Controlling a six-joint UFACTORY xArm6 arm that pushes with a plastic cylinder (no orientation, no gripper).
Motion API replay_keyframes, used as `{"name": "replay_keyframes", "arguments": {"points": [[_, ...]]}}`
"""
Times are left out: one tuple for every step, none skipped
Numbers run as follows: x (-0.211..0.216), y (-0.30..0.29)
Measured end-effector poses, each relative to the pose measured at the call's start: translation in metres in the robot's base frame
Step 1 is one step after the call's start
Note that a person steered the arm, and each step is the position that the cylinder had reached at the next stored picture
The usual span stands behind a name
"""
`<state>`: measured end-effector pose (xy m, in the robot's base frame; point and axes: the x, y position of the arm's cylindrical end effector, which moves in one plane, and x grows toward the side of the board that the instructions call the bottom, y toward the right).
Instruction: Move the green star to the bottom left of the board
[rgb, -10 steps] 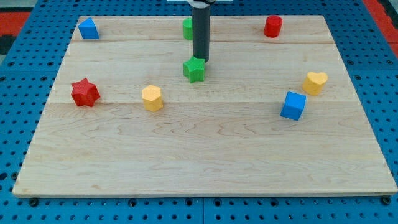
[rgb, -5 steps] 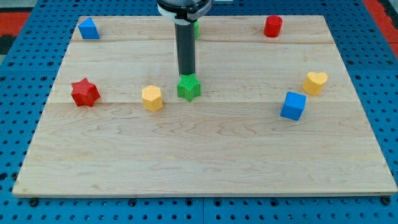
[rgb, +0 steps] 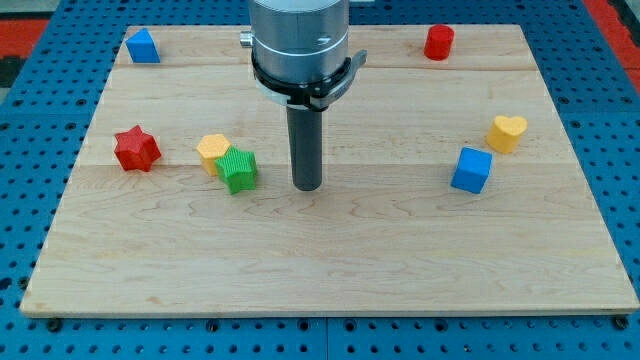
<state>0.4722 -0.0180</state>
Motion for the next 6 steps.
{"name": "replay_keyframes", "arguments": {"points": [[0.0, 0.0], [-0.002, 0.003], [-0.019, 0.003], [-0.041, 0.014], [-0.019, -0.039], [0.002, -0.043]]}}
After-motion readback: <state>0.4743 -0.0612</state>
